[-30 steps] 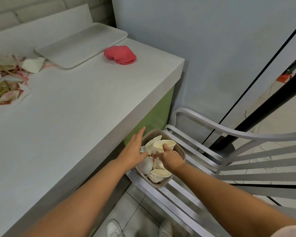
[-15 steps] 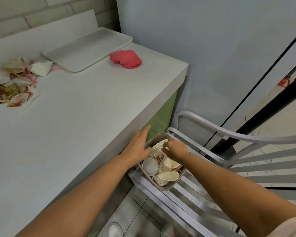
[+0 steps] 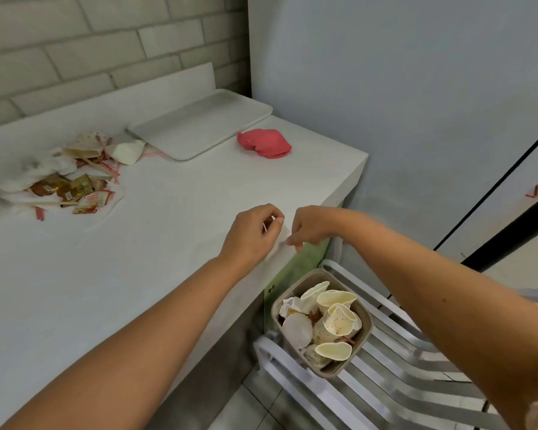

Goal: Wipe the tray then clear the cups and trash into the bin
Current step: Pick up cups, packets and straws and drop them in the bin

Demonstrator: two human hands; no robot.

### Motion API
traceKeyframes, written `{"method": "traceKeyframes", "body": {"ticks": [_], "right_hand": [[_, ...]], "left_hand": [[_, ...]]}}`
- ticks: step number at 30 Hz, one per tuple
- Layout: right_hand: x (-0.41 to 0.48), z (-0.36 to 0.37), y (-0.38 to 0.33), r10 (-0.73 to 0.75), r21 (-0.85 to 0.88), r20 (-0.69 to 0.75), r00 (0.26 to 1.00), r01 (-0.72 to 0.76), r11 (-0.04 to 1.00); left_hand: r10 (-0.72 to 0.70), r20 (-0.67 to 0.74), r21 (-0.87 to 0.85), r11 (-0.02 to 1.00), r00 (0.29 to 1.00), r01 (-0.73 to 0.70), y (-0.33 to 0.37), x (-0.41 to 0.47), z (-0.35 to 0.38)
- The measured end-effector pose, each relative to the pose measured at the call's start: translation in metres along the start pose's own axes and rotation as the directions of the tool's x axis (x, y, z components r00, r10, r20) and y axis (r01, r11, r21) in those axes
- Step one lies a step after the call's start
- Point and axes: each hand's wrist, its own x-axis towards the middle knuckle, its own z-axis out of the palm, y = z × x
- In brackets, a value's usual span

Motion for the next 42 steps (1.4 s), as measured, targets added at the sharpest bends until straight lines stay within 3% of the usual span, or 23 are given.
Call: {"method": "traceKeyframes", "body": {"ticks": [7,19,33,42], "right_hand": [[0.026,-0.026,-0.103,-0.123,-0.009,-0.052,0.991,0.123,0.992],[0.092,-0.015,-0.220,-0.235,-0.071,-0.138,0.962,0.227,0.971],[0.170,-0.021,-0.289,-0.270,-0.102,-0.298,0.916,0.250,0.963],[0.225,-0.034,-0.333,-0.233,0.066,-0.380,0.895,0.278,0.958]], "left_hand": [[-0.140,-0.066,0.158,0.976,0.988,0.149,-0.064,0.000,-0.079],[-0.327,-0.108,0.310,0.886,0.939,0.344,-0.166,-0.024,-0.179],[-0.479,-0.295,0.179,0.822,0.826,0.541,-0.240,-0.026,-0.245],[-0.528,-0.392,0.118,0.783,0.753,0.611,-0.271,-0.013,-0.272]]}}
